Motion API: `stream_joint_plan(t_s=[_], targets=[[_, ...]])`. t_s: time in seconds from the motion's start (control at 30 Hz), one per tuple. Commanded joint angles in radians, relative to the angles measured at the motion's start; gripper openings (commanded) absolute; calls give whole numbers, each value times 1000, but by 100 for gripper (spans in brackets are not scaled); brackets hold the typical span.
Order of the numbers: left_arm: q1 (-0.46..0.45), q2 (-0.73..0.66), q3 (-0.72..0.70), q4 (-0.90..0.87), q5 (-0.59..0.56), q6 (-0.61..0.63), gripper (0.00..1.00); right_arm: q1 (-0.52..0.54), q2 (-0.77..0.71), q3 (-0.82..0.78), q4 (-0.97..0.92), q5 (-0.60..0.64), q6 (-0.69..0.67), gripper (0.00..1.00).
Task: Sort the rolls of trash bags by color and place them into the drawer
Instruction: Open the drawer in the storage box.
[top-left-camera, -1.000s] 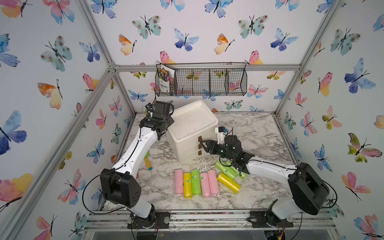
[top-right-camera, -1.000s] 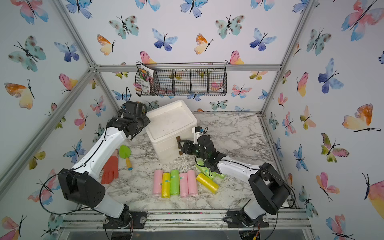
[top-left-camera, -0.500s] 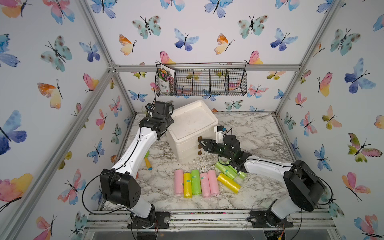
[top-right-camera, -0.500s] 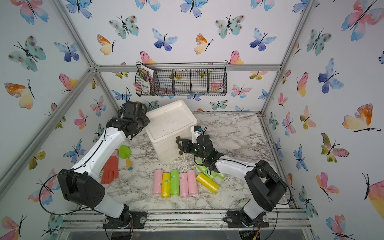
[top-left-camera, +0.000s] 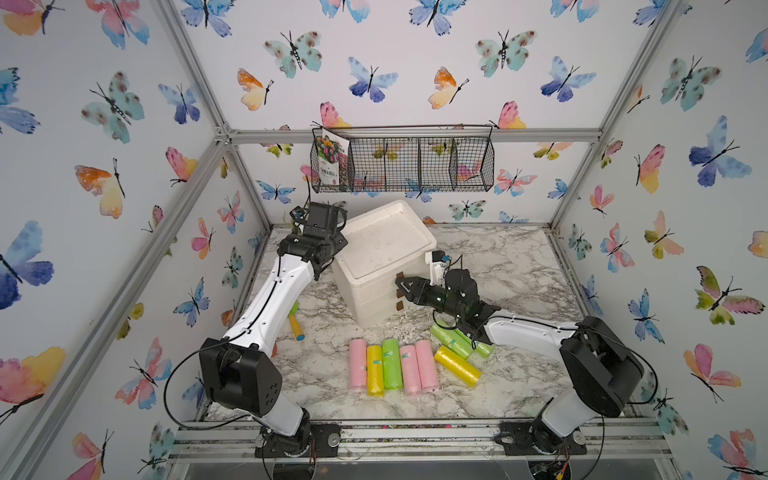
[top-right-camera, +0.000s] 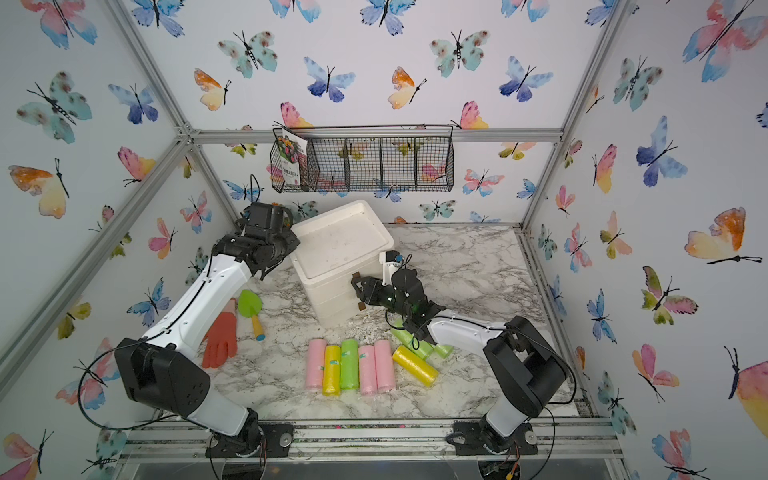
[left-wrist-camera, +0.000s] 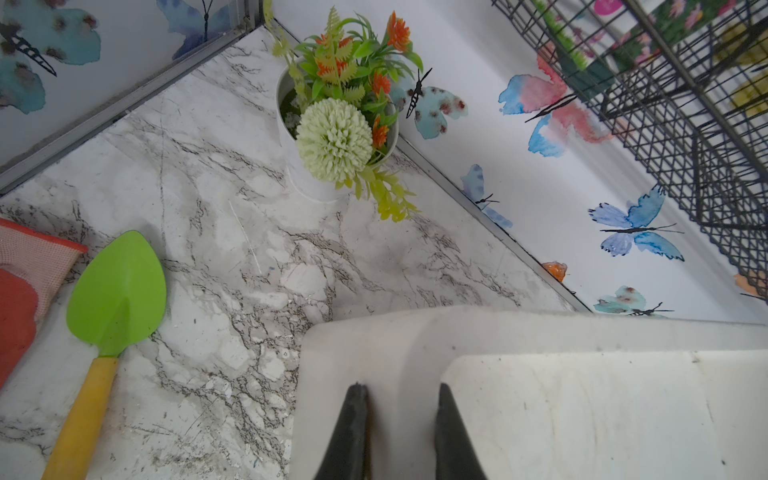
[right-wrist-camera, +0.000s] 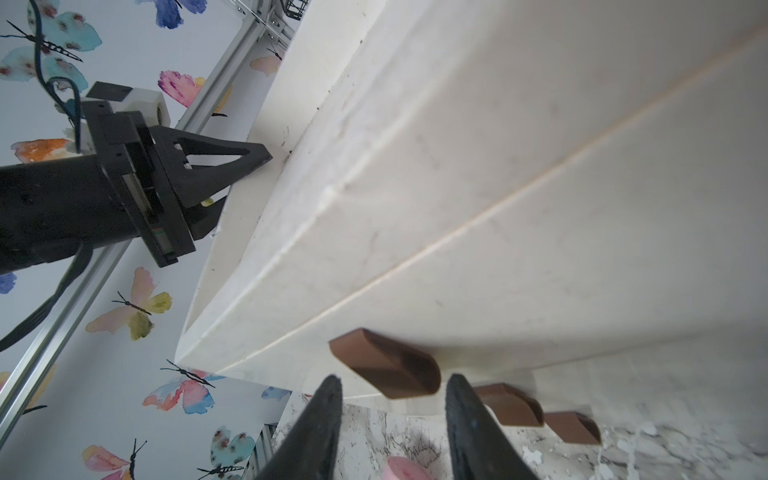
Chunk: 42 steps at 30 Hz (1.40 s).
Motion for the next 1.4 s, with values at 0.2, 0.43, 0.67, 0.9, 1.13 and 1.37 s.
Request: stream_joint_plan(t_s=[0.2, 0.43, 0.67, 0.9, 1.13, 1.37], targets=[[-2, 34, -31, 130, 175, -151, 0, 9, -9, 9, 43, 4, 3, 28], [-1, 40, -31, 134, 176, -155, 0, 9, -29, -13, 43, 16, 1, 7], [-1, 49, -29, 144, 176, -167, 0, 8, -77, -39, 5, 35, -7, 2], [-2, 54, -34, 146, 176, -184, 0, 9, -142, -90, -41, 50, -7, 2], [-2, 54, -31, 156, 172, -205, 0, 10, -245, -190, -75, 82, 11, 2], [-2, 57, -29, 160, 174, -219, 0, 11, -380, -284, -153, 103, 30, 2]])
